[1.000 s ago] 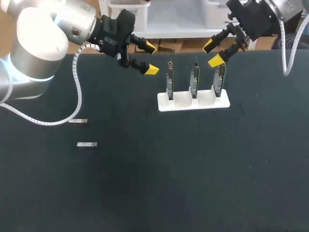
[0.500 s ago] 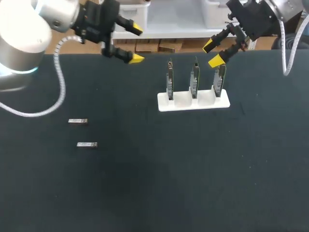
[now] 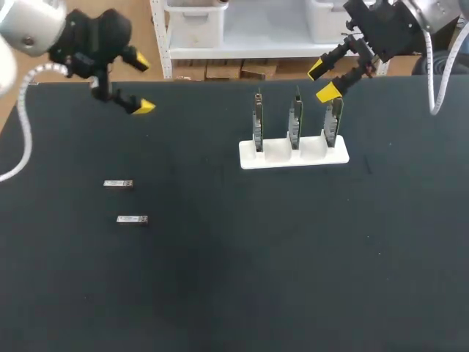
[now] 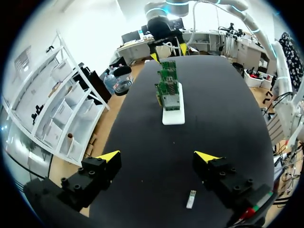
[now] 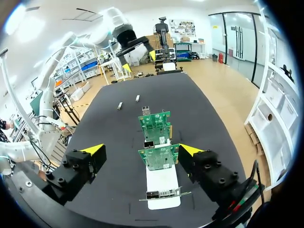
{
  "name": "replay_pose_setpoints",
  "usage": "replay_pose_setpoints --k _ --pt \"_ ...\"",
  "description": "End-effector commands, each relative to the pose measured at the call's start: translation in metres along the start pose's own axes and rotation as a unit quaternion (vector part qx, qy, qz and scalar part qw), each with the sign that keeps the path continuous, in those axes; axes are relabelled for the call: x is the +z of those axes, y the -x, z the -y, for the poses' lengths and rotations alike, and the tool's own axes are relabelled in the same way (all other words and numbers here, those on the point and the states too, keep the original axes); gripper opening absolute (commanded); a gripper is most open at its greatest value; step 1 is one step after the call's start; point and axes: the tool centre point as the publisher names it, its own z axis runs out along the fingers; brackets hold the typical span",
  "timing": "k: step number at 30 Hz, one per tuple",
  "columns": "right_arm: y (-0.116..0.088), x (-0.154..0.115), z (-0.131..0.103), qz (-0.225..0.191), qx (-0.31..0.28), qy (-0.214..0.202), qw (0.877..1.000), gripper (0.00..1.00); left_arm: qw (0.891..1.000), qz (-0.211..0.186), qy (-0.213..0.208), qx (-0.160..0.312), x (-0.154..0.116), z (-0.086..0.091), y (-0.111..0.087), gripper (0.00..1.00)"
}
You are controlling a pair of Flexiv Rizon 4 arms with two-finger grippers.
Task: Pick up the optical module with the left hand, and insert it into the network port with the right hand.
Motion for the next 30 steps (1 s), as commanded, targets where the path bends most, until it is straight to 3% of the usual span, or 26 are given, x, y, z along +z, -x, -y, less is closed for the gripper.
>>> replay_pose_setpoints --k 1,2,16,19,21,24,26,30 --pt "-0.001 0.001 -0.003 0.000 0.000 -0.004 1.000 1.00 1.000 0.014 0.005 0.003 -0.013 0.014 -0.005 1.00" --pt "-0.001 0.001 -0.003 0.000 0.000 -0.004 1.000 1.00 1.000 0.018 0.002 0.007 -0.011 0.013 0.002 1.00" --pt "-0.001 0.001 -0.003 0.000 0.000 -0.004 1.000 1.00 1.000 0.018 0.002 0.007 -0.011 0.013 0.002 1.00" --pt "-0.001 0.001 -0.003 0.000 0.000 -0.004 1.000 1.00 0.999 0.018 0.013 0.042 -0.008 0.016 0.012 1.00" --pt "-0.001 0.001 -0.003 0.000 0.000 -0.004 1.000 1.00 0.998 0.006 0.019 0.060 -0.007 0.020 0.004 1.00" --pt "-0.001 0.001 -0.003 0.000 0.000 -0.004 1.000 1.00 0.996 -0.045 0.034 0.075 -0.003 0.028 -0.021 1.00" --pt "-0.001 0.001 -0.003 0.000 0.000 -0.004 1.000 1.00 0.994 -0.081 0.039 0.067 0.000 0.030 -0.043 1.00" --pt "-0.001 0.001 -0.003 0.000 0.000 -0.004 1.000 1.00 0.993 -0.111 0.032 0.036 -0.001 0.032 -0.080 1.00"
